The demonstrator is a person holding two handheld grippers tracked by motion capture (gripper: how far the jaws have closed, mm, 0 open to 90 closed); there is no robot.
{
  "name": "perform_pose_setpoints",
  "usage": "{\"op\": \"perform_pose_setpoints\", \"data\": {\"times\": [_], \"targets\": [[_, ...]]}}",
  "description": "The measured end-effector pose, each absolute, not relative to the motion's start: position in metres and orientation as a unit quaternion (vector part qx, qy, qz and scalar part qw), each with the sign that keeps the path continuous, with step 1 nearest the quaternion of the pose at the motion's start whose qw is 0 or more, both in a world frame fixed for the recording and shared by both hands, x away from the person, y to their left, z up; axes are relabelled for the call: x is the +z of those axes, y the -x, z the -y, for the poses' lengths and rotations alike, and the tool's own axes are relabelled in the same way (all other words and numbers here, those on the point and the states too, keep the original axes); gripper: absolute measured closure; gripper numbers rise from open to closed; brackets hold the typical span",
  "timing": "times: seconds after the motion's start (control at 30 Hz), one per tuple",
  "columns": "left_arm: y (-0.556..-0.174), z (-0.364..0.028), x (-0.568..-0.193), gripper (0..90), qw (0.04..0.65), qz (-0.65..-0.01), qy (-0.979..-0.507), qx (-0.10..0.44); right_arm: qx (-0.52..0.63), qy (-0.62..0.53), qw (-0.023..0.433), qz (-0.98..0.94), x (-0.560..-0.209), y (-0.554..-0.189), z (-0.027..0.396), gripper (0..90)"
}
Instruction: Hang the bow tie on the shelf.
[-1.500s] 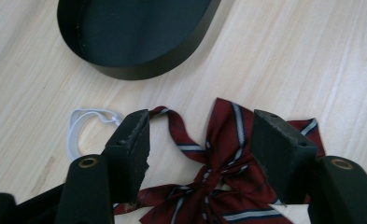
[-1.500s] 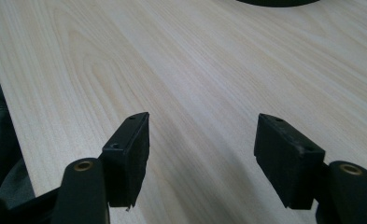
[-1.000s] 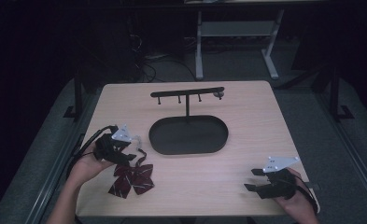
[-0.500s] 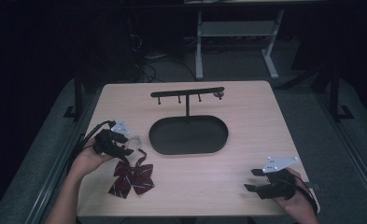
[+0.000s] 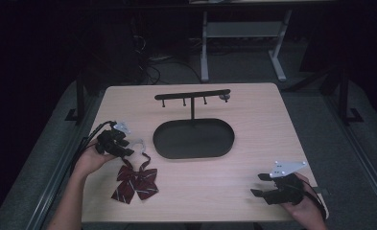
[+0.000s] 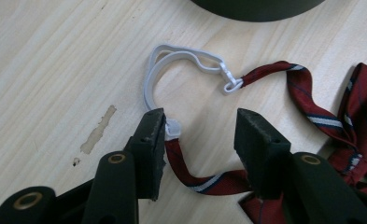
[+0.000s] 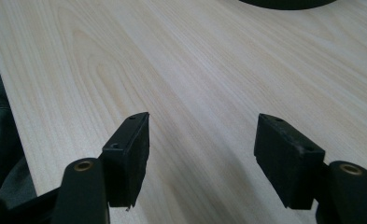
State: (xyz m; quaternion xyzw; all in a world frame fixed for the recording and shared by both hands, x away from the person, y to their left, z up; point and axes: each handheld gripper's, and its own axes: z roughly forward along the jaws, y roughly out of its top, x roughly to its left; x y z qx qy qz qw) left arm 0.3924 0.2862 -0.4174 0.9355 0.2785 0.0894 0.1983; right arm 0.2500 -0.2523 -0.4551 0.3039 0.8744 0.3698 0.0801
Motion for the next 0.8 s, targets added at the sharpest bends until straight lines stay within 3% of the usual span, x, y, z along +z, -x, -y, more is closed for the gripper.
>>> {"op": "perform_pose_setpoints", "data": {"times": [0.37, 0.8], "targets": [[-0.397, -0.287, -0.422, 59.8, 0.181, -0.289, -0.934, 0.11, 0.368, -0.304, 0.079, -0.875, -0.455, -0.25, 0.252, 35.3], [-0.403, -0.292, -0.43, 67.7, 0.161, -0.299, -0.936, 0.09, 0.369, -0.304, 0.076, -0.875, -0.456, -0.251, 0.252, 35.3]]}}
